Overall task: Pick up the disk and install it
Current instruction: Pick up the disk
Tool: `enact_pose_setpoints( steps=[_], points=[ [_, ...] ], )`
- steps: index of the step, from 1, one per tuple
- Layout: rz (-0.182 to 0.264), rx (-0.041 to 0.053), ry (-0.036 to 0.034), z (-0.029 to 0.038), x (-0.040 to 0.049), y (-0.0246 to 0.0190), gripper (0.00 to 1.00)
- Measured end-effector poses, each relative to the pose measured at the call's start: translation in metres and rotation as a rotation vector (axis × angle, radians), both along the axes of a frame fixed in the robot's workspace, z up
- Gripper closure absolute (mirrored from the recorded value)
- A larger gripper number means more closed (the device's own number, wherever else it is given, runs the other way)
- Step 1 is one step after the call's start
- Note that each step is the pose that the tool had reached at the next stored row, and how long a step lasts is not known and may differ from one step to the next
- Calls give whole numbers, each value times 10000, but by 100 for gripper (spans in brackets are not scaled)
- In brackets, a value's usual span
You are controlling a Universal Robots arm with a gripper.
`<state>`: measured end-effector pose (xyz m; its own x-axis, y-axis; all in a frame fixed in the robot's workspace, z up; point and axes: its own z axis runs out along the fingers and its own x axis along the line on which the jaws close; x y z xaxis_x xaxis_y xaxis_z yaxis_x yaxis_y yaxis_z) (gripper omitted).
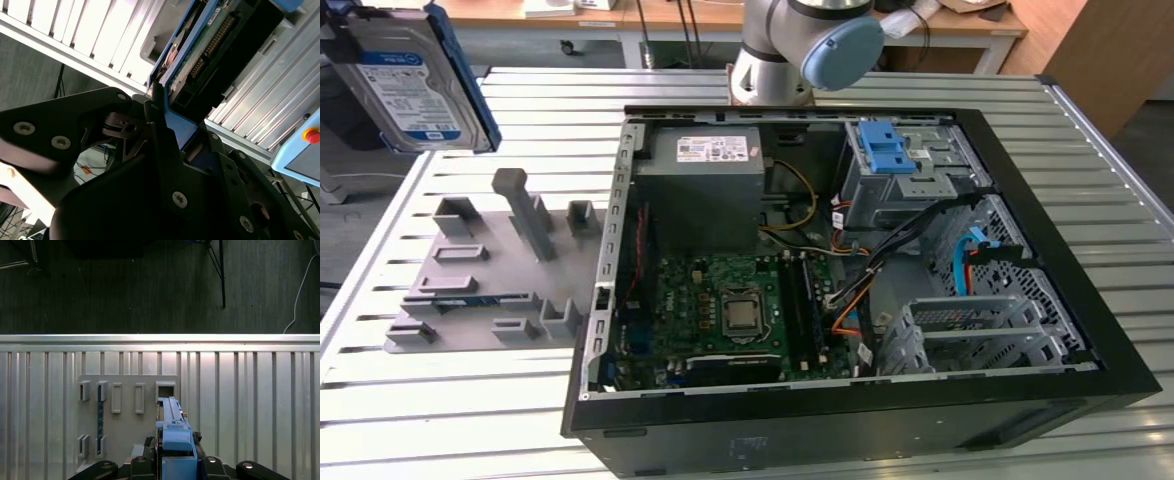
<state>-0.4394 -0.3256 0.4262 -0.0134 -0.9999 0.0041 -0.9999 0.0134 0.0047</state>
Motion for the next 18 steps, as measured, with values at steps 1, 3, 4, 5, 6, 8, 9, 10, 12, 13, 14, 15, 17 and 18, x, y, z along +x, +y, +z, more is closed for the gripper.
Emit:
enact_pose_setpoints(
  steps=[1, 3, 4, 5, 6, 8, 9, 10, 12, 13, 14, 15, 17, 18],
  points=[
    [0, 0, 0, 3, 0, 0, 64],
    [0, 0, 0, 10, 0, 0, 64],
    [0, 0, 1, 13, 0, 0, 64],
    [0, 0, 0, 15, 0, 0, 64],
    [0, 0, 0, 18, 0, 0, 64],
    [0, -1, -1, 22, 0, 0, 64],
    [0, 0, 1, 25, 0, 0, 64],
    [0, 0, 1, 28, 0, 0, 64],
    [0, 0, 0, 34, 0, 0, 64],
    [0, 0, 0, 38, 0, 0, 64],
    [0, 0, 1, 41, 0, 0, 64],
    [0, 0, 0, 44, 0, 0, 64],
    [0, 0, 0, 50, 0, 0, 64],
    [0, 0, 0, 54, 0, 0, 64]
  ],
)
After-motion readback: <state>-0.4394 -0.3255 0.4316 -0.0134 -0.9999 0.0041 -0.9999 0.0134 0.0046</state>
